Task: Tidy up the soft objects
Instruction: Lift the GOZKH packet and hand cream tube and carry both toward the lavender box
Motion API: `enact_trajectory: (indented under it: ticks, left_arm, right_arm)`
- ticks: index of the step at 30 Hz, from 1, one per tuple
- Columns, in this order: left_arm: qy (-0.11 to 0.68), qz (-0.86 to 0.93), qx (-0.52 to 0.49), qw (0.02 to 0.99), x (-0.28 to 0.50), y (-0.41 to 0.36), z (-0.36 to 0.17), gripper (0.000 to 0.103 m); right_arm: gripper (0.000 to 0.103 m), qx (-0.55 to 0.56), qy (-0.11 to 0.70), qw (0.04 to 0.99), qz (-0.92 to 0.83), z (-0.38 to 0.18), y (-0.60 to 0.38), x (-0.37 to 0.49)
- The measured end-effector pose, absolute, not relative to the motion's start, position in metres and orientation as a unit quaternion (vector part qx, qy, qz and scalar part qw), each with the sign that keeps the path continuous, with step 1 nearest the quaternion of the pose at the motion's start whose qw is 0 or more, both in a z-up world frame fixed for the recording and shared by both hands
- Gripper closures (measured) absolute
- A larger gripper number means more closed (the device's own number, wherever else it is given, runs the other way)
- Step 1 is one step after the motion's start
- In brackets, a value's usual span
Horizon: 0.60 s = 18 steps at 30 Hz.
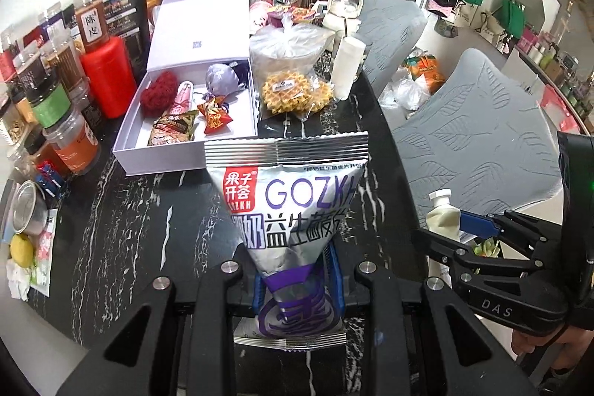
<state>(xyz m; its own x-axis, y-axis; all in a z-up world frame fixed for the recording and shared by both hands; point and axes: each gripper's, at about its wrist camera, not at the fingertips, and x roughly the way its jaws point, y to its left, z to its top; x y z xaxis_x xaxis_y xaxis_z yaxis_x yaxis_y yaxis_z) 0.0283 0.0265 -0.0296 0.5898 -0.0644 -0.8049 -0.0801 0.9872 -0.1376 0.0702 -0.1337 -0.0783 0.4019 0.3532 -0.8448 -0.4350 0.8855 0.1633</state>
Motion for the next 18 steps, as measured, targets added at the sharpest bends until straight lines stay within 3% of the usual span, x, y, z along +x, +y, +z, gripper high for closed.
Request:
enact_trajectory:
  ticks: [18]
  left_arm:
    - [0.403, 0.088, -0.103, 0.905, -0.022, 0.028, 0.015, 0.076]
  right_arm:
    - [0.052, -0.062, 0.438, 0.823, 0.358, -0.033, -0.123, 0.027]
